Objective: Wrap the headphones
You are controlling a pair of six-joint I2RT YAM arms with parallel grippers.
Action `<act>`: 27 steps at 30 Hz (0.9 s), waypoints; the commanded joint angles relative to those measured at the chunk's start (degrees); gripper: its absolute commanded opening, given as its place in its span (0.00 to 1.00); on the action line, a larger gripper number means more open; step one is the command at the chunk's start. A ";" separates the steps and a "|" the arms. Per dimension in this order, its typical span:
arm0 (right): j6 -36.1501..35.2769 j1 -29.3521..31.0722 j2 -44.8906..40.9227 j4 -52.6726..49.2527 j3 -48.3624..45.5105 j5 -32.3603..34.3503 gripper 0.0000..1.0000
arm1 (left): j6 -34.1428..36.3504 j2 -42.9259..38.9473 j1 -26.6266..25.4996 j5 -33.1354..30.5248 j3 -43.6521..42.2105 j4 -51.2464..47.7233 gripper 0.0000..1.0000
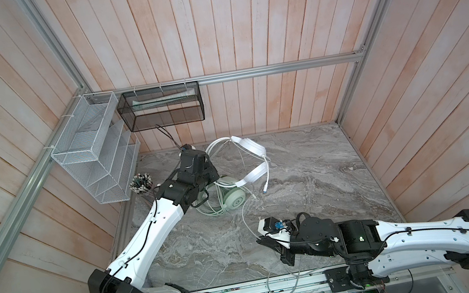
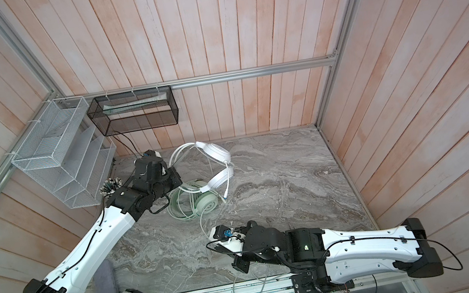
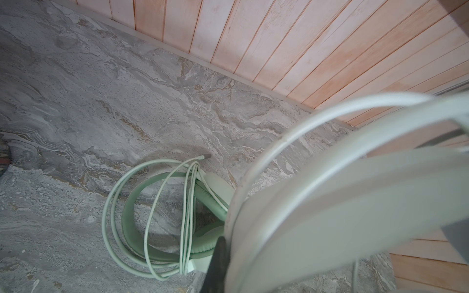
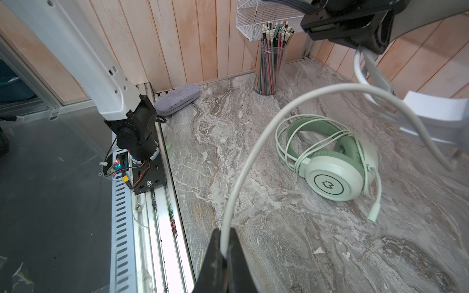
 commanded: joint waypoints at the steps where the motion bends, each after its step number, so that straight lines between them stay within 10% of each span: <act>1: -1.16 0.40 0.19 -2.86 3.42 0.93 0.00 | -1.65 -0.17 -0.14 -0.10 0.44 4.42 0.00; 18: 4.76 0.41 1.34 15.94 -13.54 -6.36 0.00 | -17.81 -7.04 6.44 22.09 0.35 11.14 0.00; 27: 5.85 8.31 10.47 16.72 -6.73 -6.18 0.00 | -20.23 -4.29 9.78 18.01 -0.90 12.38 0.00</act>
